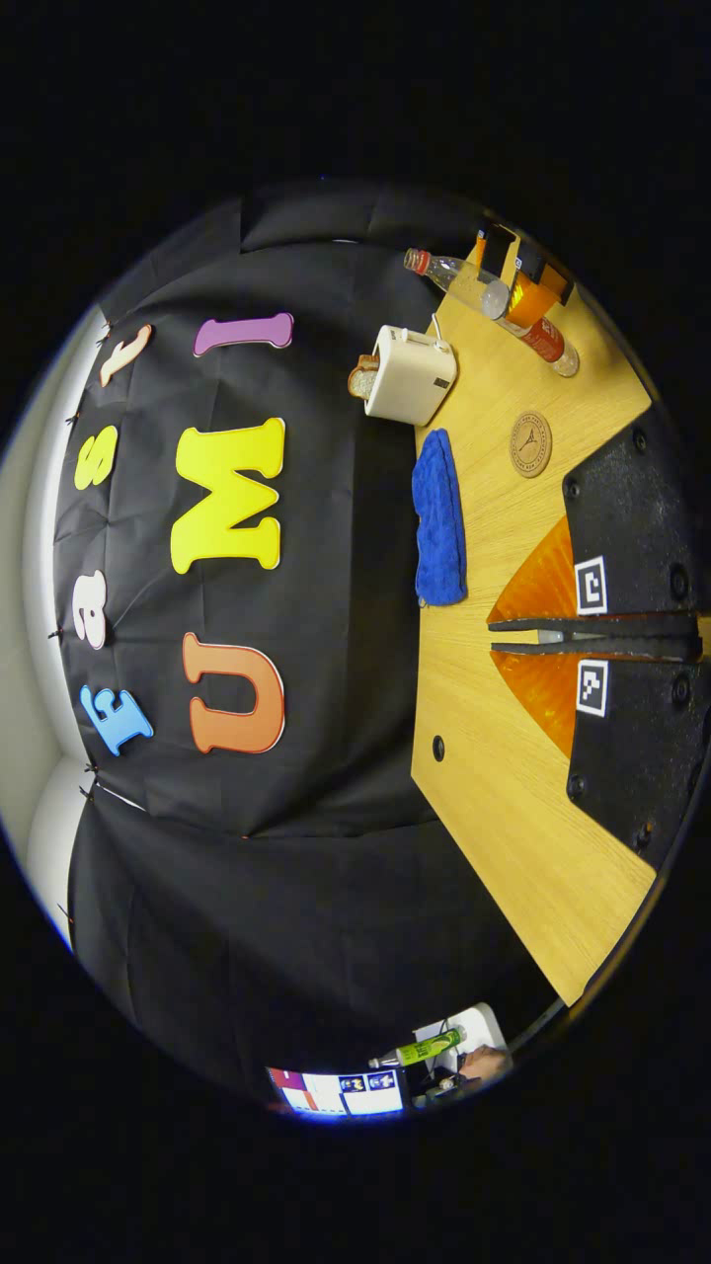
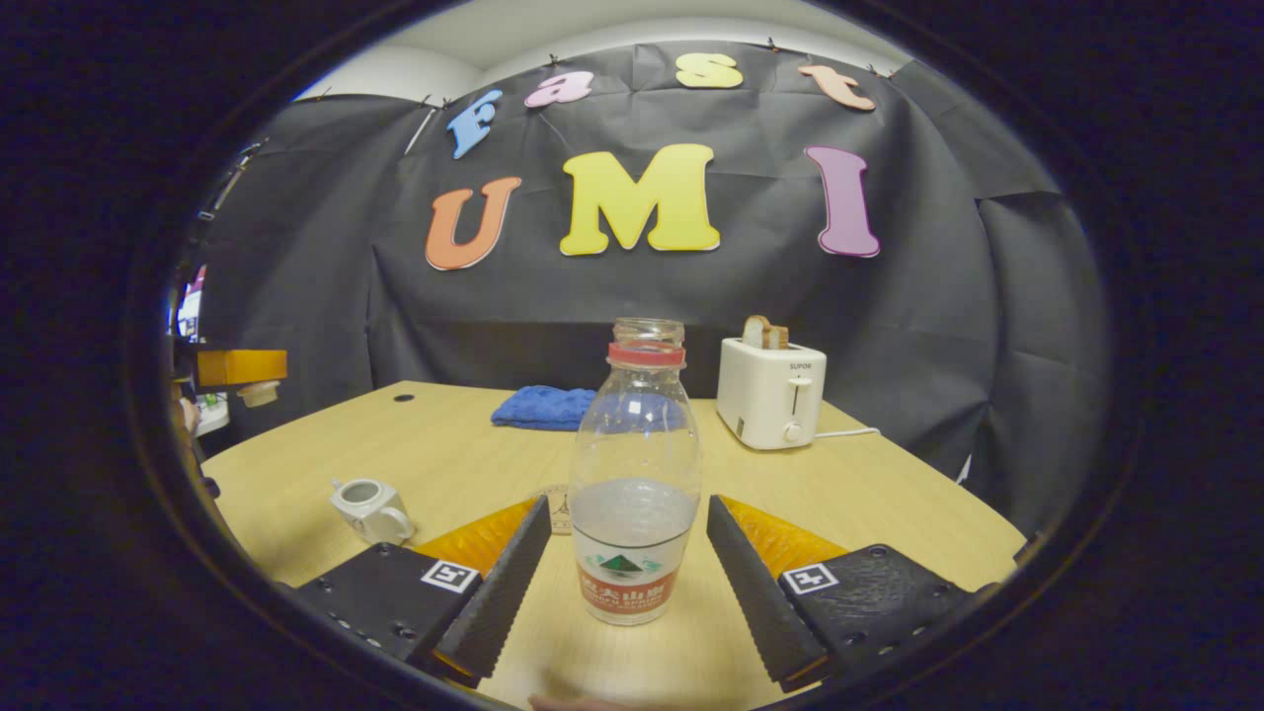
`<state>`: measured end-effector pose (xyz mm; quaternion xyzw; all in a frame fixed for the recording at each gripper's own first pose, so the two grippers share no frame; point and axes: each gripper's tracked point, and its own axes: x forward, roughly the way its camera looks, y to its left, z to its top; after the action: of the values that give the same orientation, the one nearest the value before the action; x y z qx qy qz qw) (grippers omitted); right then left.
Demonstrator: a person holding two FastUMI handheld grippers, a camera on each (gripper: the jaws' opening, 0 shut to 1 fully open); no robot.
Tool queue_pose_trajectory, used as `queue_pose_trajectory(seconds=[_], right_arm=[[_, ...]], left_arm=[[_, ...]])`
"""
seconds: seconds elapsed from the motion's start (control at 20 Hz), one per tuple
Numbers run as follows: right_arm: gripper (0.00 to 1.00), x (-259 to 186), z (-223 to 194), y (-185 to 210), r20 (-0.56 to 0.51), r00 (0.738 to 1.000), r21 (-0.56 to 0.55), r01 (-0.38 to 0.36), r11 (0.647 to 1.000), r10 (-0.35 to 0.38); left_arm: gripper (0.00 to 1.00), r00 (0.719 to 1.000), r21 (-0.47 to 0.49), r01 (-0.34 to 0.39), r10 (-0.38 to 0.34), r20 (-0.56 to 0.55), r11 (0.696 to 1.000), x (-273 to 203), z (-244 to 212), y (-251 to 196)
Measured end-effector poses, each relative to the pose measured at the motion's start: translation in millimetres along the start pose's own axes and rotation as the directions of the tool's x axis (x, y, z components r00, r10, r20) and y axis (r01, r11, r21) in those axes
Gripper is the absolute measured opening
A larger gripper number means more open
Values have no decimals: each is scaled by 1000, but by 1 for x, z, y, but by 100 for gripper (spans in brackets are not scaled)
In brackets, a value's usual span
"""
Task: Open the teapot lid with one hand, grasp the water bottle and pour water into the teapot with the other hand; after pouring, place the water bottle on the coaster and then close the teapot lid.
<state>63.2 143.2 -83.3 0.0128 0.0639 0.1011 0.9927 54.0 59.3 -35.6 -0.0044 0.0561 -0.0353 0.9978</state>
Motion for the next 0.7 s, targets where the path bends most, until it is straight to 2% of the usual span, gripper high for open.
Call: queue_pose_trajectory(seconds=[0.05,0.1,0.15,0.2,0.25,0.35,0.55,0.7], right_arm=[[98,2,2,2,7,1000,0,2,1000,-2],[94,5,4,2,13,1000,-6,9,1000,-9],[94,7,4,0,16,999,-14,29,999,-29],[90,6,5,-3,21,999,-14,47,999,-46],[78,7,7,0,29,999,-15,47,999,-46],[77,4,8,5,30,998,-47,55,997,-53],[75,-6,19,11,51,992,-212,125,969,-116],[76,-13,29,28,79,987,-333,161,929,-143]], left_arm=[[2,1000,9,4,-4,-4,1000,0,0,-1],[3,1000,19,8,-8,-9,1000,-1,0,0],[3,1000,28,8,-8,-11,1000,-3,0,2],[3,1000,38,5,-5,-8,999,-4,1,4],[3,1000,48,1,-1,-2,999,-5,5,6],[3,1000,61,3,-3,8,998,-8,8,8],[3,1000,27,14,-15,3,1000,-12,11,8],[3,997,53,74,-75,22,996,-18,16,1]])
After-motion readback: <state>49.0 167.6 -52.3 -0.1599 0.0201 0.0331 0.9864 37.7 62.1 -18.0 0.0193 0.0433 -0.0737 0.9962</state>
